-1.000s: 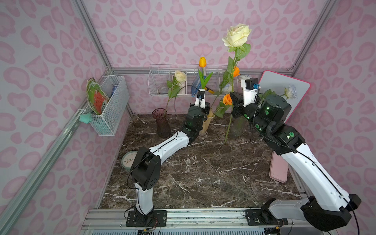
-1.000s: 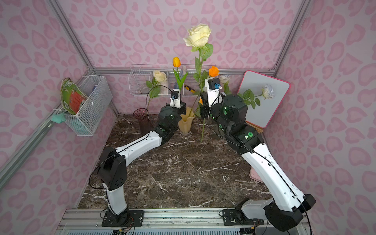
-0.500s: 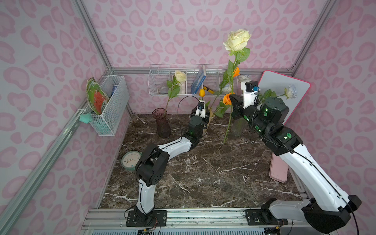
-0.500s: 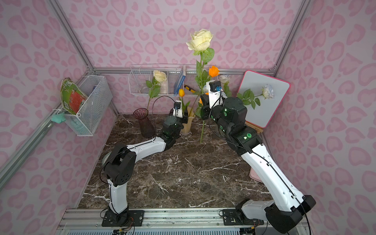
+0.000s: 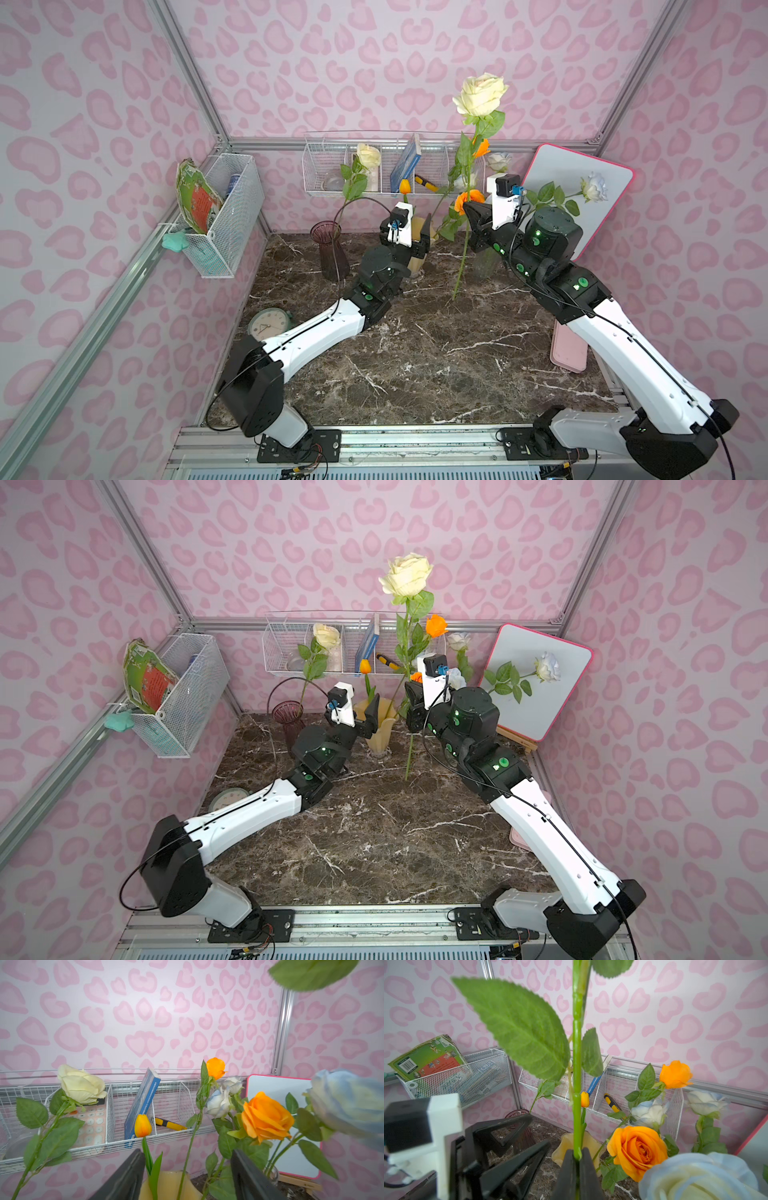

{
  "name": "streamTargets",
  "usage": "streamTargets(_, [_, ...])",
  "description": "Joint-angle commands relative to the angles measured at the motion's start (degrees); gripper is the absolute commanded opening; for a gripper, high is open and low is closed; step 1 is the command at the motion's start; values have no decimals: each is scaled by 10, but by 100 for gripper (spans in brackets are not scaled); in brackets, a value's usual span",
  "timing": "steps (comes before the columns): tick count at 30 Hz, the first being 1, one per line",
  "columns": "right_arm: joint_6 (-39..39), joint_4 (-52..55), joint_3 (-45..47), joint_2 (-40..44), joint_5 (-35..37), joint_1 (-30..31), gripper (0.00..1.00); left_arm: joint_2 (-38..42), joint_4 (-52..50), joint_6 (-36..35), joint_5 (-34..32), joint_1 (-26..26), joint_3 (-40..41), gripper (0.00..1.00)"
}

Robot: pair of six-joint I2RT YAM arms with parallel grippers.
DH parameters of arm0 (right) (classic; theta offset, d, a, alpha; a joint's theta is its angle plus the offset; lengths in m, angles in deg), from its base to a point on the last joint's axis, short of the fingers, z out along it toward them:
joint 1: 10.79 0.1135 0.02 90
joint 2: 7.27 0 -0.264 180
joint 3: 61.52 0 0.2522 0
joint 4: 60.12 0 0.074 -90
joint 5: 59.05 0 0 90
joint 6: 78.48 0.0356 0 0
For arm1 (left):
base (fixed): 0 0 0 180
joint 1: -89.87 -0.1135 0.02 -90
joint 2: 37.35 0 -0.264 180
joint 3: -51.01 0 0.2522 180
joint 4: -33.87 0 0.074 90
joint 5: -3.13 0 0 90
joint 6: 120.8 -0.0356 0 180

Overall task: Arrange the flowers in different vases according to their colors
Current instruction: Insert the flower into the vase.

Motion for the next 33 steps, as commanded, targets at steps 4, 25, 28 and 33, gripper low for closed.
streamTargets(4, [1,-24,-11,-2,8,19,0,92,-189,122,215,-12,19,72])
streamTargets(25, [-4,-36,-17,-29,69,123,0,112,-245,221,438,-16,12,66])
streamTargets(28, [-7,-36,-16,-31,82,139,0,98,-243,222,437,-16,2,40])
streamTargets(33, [-11,-30,-14,-29,94,147,0,96,-249,211,430,-17,-6,0])
